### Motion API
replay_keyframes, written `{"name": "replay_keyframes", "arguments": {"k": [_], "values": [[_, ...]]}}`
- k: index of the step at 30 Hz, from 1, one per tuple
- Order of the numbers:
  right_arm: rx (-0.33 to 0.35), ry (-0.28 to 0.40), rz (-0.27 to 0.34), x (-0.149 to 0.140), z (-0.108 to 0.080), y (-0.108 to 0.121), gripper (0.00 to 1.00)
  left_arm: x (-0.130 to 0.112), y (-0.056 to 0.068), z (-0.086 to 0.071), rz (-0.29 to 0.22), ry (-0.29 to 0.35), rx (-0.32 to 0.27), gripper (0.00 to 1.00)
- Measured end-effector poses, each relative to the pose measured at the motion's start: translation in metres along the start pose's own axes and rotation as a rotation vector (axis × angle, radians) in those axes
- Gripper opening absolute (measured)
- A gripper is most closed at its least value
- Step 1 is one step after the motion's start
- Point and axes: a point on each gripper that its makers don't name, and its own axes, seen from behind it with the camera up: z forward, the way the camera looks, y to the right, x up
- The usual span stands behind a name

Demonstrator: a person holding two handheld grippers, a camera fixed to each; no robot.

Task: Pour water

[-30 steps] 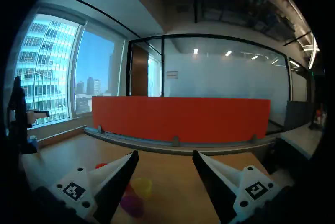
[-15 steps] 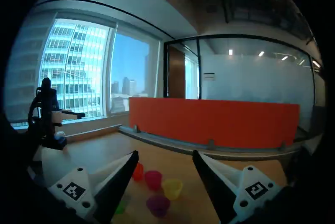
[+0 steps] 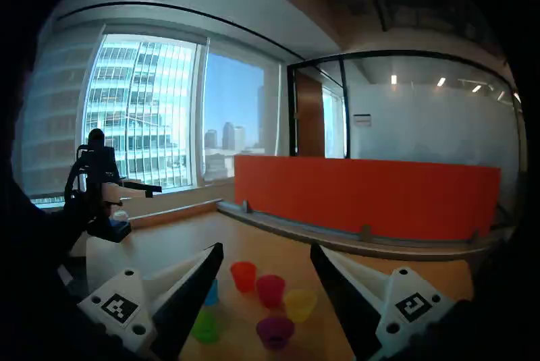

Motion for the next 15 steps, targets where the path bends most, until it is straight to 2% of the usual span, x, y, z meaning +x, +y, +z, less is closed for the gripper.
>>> {"name": "replay_keyframes", "arguments": {"k": [6,15], "values": [[0.037,-0.04,-0.009,-0.01,0.003,-0.008,1.0,-0.009,0.004,0.0,0.008,-0.026,-0.029,0.87],[0.085,-0.102,-0.029,-0.03,0.0,-0.019,1.0,-0.025,0.002,0.002,0.007,-0.063,-0.046,0.87]]}}
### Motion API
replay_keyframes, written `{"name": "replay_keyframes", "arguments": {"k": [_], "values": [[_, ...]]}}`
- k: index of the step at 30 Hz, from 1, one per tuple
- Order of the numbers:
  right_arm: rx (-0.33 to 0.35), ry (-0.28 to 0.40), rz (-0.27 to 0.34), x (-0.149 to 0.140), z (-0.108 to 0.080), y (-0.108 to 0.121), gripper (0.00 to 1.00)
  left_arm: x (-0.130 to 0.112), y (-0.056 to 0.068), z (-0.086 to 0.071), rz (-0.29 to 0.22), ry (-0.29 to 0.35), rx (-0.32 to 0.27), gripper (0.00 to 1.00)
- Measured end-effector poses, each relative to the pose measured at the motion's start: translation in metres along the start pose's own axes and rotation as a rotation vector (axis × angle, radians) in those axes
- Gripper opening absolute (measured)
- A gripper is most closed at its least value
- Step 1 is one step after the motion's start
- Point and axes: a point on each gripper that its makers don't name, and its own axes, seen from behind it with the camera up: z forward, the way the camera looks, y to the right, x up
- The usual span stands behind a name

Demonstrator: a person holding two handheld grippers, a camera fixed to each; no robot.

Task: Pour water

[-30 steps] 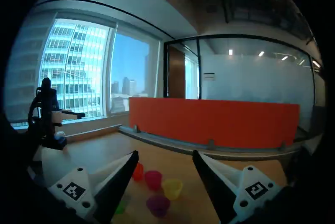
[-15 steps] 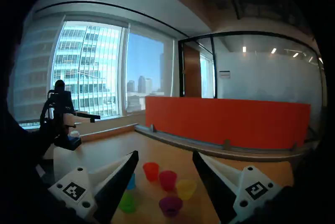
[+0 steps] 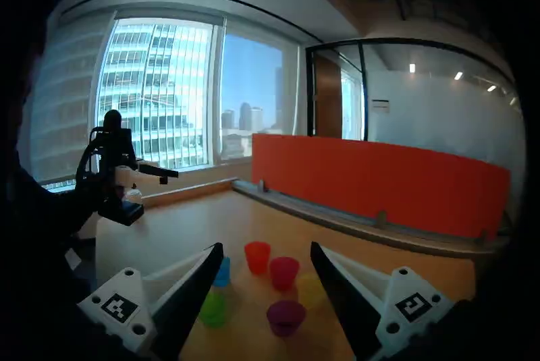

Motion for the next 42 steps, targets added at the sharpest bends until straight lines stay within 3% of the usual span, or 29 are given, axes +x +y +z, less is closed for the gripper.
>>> {"name": "replay_keyframes", "arguments": {"k": [27,42], "values": [[0.111,-0.15,-0.069,-0.047,-0.011,-0.024,1.0,-0.063,0.015,0.0,0.073,-0.131,-0.048,0.87],[0.151,-0.21,-0.08,-0.074,-0.005,-0.032,1.0,-0.088,0.009,0.008,0.104,-0.189,-0.044,0.87]]}}
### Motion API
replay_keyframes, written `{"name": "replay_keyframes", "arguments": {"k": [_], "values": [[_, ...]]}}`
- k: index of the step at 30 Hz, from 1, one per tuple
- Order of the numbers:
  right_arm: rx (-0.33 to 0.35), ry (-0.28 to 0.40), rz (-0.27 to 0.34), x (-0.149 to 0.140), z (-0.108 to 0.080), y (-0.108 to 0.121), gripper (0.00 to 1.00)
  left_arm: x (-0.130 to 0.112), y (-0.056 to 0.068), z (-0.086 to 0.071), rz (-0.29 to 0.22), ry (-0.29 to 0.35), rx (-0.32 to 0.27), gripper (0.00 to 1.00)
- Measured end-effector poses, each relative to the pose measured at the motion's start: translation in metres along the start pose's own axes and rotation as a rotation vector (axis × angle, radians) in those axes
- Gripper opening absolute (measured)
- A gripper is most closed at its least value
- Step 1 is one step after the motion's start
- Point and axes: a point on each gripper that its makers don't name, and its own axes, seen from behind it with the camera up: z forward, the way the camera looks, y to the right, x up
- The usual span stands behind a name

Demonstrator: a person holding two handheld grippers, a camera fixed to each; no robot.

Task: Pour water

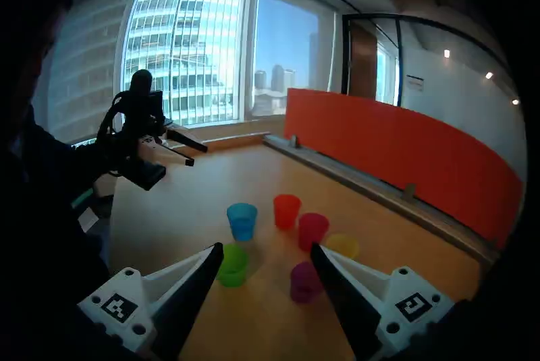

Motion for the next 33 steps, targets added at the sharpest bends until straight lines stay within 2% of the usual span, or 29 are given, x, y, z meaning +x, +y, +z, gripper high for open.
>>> {"name": "replay_keyframes", "arguments": {"k": [11,18,24,33], "values": [[0.03,-0.046,-0.002,-0.028,0.02,-0.011,1.0,-0.021,0.005,0.016,-0.001,-0.031,-0.017,0.87],[0.046,-0.066,-0.005,-0.042,0.032,-0.018,1.0,-0.038,0.0,0.026,-0.006,-0.055,-0.01,0.87],[0.045,-0.088,-0.006,-0.058,0.043,-0.019,1.0,-0.053,0.003,0.034,-0.018,-0.073,-0.022,0.87],[0.066,-0.119,-0.006,-0.08,0.06,-0.025,1.0,-0.068,0.006,0.044,-0.01,-0.099,-0.029,0.87]]}}
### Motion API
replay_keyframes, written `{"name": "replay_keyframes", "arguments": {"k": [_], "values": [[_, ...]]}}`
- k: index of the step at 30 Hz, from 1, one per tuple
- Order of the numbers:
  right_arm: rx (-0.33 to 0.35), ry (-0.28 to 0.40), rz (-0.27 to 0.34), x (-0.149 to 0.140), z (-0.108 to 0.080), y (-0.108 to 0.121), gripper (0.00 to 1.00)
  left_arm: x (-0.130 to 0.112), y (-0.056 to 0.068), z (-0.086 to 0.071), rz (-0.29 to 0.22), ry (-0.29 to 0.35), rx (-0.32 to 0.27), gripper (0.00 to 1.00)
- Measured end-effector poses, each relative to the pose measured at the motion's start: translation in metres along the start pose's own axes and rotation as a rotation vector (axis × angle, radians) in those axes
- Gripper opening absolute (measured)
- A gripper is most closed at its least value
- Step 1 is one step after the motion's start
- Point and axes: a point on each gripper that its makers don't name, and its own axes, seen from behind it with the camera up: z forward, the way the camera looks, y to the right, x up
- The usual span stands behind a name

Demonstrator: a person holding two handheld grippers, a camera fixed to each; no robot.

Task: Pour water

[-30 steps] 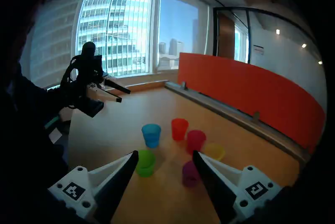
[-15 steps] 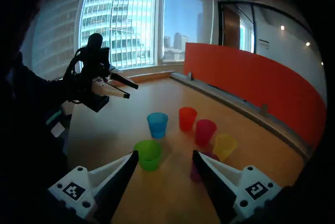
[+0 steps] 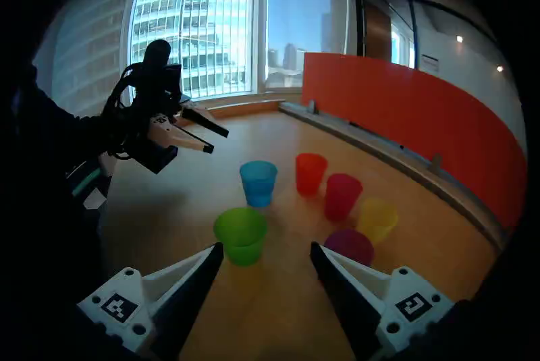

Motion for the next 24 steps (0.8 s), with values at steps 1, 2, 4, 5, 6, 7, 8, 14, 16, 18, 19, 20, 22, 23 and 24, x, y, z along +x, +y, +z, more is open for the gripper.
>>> {"name": "replay_keyframes", "arguments": {"k": [1,2,4,5,6,7,8,14,16,18,19,20,22,23,24], "values": [[0.003,-0.003,-0.001,-0.002,0.002,-0.001,1.0,0.0,0.0,0.001,0.0,0.0,0.0,0.87],[0.007,-0.006,-0.002,-0.004,0.005,-0.002,1.0,-0.001,0.0,0.001,-0.001,-0.001,-0.001,0.87],[0.013,-0.012,-0.004,-0.008,0.01,-0.004,1.0,-0.002,-0.001,0.002,-0.001,-0.002,-0.001,0.87],[0.016,-0.015,-0.005,-0.011,0.012,-0.005,1.0,-0.002,-0.002,0.003,-0.002,-0.003,0.0,0.87],[0.018,-0.018,-0.007,-0.012,0.015,-0.006,1.0,-0.003,-0.002,0.004,-0.002,-0.004,0.0,0.87],[0.02,-0.021,-0.009,-0.014,0.017,-0.006,1.0,-0.003,-0.003,0.005,-0.002,-0.005,0.001,0.87],[0.023,-0.025,-0.012,-0.016,0.02,-0.007,1.0,-0.004,-0.003,0.006,-0.003,-0.007,0.001,0.87],[0.041,-0.038,-0.028,-0.024,0.035,-0.013,1.0,-0.007,-0.003,0.012,-0.006,-0.012,0.0,0.87],[0.049,-0.04,-0.029,-0.026,0.04,-0.016,1.0,-0.008,-0.003,0.014,-0.006,-0.014,-0.001,0.87],[0.057,-0.041,-0.029,-0.027,0.045,-0.018,1.0,-0.009,-0.002,0.016,-0.006,-0.016,-0.003,0.87],[0.062,-0.041,-0.029,-0.027,0.048,-0.02,1.0,-0.009,-0.002,0.017,-0.007,-0.016,-0.004,0.87],[0.067,-0.041,-0.028,-0.027,0.051,-0.021,1.0,-0.009,-0.001,0.018,-0.007,-0.016,-0.006,0.87],[0.074,-0.041,-0.028,-0.028,0.056,-0.023,1.0,-0.009,0.0,0.019,-0.007,-0.016,-0.008,0.87],[0.077,-0.042,-0.027,-0.028,0.059,-0.024,1.0,-0.009,0.0,0.02,-0.007,-0.016,-0.009,0.87],[0.079,-0.042,-0.027,-0.028,0.062,-0.024,1.0,-0.009,0.0,0.021,-0.007,-0.016,-0.011,0.87]]}}
